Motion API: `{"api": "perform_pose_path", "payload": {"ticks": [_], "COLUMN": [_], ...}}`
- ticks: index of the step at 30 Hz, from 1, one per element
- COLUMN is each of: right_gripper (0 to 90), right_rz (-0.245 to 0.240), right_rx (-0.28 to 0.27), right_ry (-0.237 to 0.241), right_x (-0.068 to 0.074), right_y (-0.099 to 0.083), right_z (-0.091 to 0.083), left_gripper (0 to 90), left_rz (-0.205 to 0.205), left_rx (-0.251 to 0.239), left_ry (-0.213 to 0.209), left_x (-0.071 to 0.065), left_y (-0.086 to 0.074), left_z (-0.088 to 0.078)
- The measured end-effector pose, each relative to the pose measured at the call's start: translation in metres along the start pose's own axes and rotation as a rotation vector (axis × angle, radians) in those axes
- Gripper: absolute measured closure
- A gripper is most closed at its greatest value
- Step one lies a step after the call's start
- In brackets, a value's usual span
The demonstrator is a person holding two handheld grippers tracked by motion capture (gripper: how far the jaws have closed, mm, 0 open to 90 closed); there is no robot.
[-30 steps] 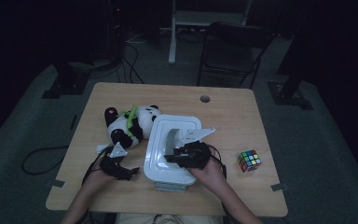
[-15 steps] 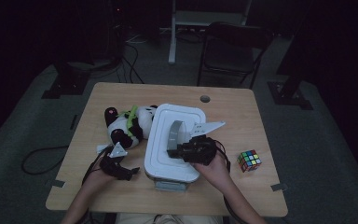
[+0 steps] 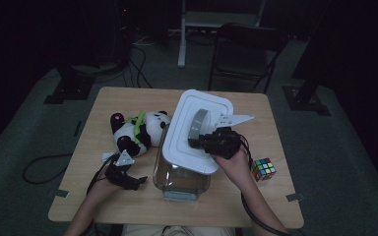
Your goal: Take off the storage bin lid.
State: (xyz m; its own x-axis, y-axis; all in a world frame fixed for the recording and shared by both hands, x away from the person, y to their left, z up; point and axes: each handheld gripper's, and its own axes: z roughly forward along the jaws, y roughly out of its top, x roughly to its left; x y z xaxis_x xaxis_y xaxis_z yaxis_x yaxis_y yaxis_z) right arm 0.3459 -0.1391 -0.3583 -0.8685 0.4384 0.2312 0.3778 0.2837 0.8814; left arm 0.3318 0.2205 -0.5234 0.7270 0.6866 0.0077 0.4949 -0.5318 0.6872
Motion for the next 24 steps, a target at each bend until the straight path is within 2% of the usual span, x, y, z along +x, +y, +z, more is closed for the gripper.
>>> {"api": "perform_pose_path", "payload": {"ticks": [14,24], "right_gripper": [79.5,81.3], "right_rz": [0.070,0.107], "right_rx": [-0.066,-0.103], "right_ry": [-0.091,-0.195], "right_x": [-0.044,-0.075], "right_y": [0.009,0.008], "right_z": [-0.019,-0.027], "left_gripper": [4.1,4.1], "left_rz": [-0.002,0.000], "left_rx": [-0.002,-0.002], "left_ry": [-0.001,0.001], "left_x": [0.000,0.000], "left_y": [0.000,0.000], "left_z": [0.000,0.000]}}
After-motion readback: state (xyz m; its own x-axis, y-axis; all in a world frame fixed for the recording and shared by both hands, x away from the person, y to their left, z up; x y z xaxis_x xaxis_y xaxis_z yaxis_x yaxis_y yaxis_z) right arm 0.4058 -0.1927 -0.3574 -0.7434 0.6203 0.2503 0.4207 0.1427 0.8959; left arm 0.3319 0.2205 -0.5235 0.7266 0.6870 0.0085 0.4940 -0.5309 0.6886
